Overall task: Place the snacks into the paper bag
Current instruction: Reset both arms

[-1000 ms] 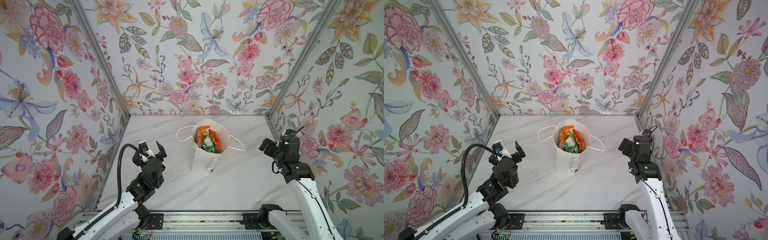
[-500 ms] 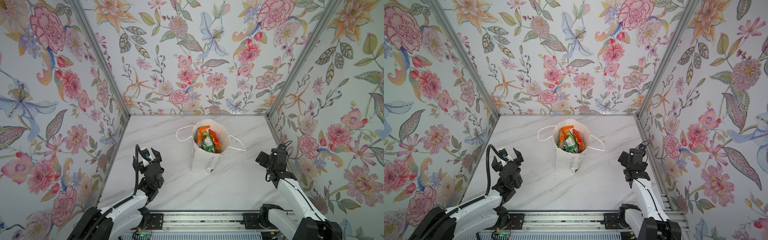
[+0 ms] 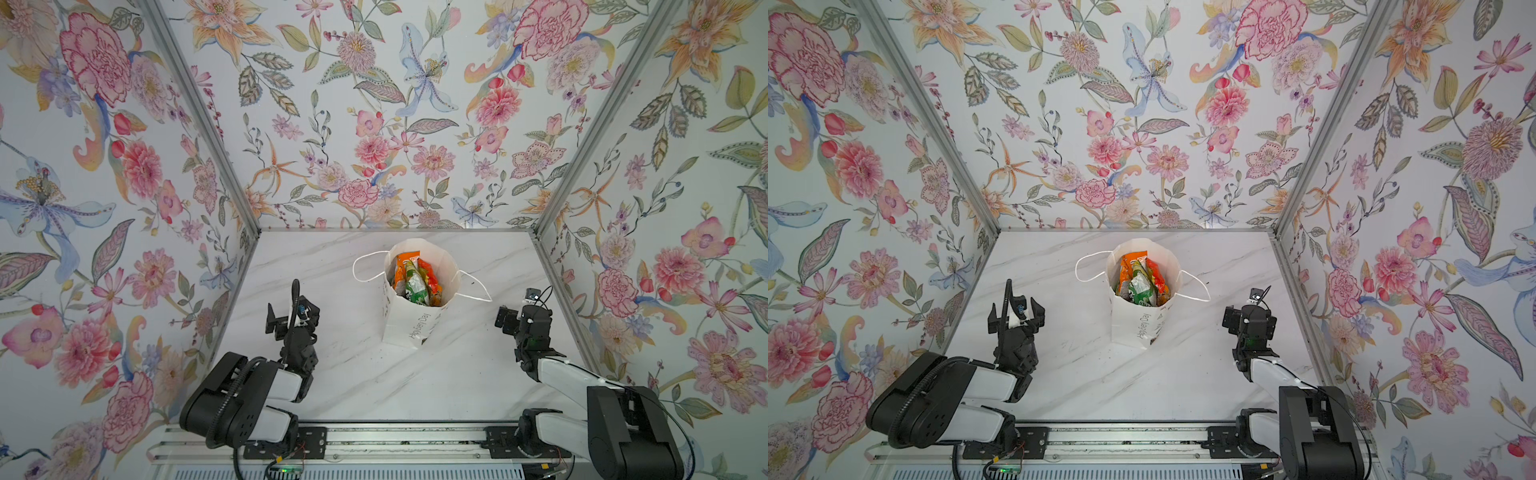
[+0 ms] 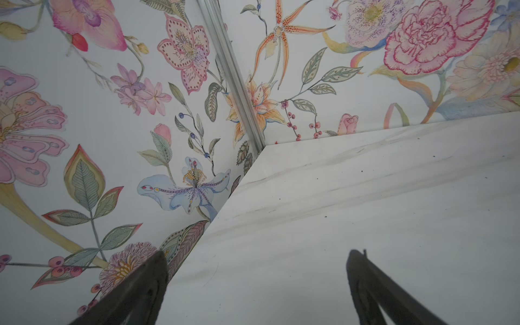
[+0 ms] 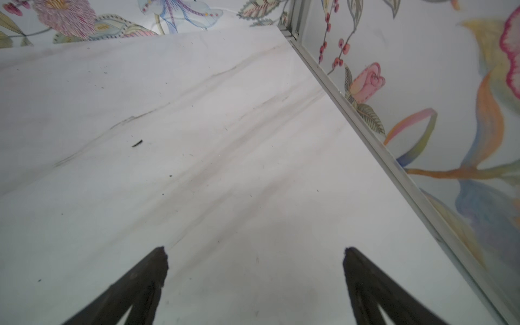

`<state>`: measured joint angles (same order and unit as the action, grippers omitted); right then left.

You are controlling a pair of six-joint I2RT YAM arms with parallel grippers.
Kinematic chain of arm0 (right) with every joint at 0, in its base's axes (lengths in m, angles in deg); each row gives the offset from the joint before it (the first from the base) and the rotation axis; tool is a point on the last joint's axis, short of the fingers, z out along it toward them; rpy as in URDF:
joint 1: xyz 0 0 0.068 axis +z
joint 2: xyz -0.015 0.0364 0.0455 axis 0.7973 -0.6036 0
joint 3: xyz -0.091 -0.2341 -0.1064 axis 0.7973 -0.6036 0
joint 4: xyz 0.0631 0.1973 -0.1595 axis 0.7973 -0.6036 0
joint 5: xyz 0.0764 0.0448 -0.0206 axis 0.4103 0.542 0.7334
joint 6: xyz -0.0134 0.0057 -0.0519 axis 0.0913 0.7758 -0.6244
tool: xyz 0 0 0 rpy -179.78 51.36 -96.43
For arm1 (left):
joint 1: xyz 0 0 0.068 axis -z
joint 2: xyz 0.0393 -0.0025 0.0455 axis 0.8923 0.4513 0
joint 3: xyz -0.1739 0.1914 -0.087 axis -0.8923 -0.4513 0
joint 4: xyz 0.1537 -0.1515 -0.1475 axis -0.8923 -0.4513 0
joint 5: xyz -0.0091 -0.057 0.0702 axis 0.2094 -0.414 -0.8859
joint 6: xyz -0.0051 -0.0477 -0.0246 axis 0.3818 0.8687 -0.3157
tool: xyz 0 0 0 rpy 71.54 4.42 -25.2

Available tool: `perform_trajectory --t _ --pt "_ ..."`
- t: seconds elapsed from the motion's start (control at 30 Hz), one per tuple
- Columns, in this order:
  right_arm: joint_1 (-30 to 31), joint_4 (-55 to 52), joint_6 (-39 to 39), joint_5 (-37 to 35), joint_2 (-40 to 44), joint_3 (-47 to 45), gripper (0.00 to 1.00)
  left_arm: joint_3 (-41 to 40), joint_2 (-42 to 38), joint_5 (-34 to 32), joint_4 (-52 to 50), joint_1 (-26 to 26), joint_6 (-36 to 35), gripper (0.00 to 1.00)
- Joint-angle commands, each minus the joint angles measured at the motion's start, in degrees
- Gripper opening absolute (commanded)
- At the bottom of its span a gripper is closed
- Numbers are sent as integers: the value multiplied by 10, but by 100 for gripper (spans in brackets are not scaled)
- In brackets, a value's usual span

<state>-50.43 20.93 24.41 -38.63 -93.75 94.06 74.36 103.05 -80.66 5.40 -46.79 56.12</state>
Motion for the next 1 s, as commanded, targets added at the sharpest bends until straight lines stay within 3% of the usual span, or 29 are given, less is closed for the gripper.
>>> perform_trajectory --t 0.0,0.23,0.4,0.43,0.5,0.57,0.63,0.73,0.77,0.87,0.97 --pt "5 124 -51 46 -14 -19 99 -7 26 84 101 -11 -21 99" --pt "3 262 -88 135 -55 -46 99 4 22 123 65 -32 -2 99" --pt "-15 368 -76 191 -135 -54 99 14 74 182 79 -87 55 99" --pt "-15 376 -78 193 -144 -53 99 18 87 184 89 -88 49 99" --pt "-13 372 -82 195 -147 -52 99 36 63 199 13 -93 61 99" --pt "-13 370 -81 192 -157 -48 99 38 75 188 32 -94 63 99" --pt "-11 388 -77 174 -189 -36 99 44 73 181 9 -100 73 99" --pt "-13 296 -53 117 -180 4 99 44 73 144 5 -101 86 99" --pt "-10 334 -56 106 -186 -10 99 44 73 130 9 -101 91 99" --pt "7 346 -37 0 -184 -19 99 35 73 134 33 -101 88 99" --pt "11 348 -41 -6 -188 -18 99 5 78 132 98 -101 88 99"
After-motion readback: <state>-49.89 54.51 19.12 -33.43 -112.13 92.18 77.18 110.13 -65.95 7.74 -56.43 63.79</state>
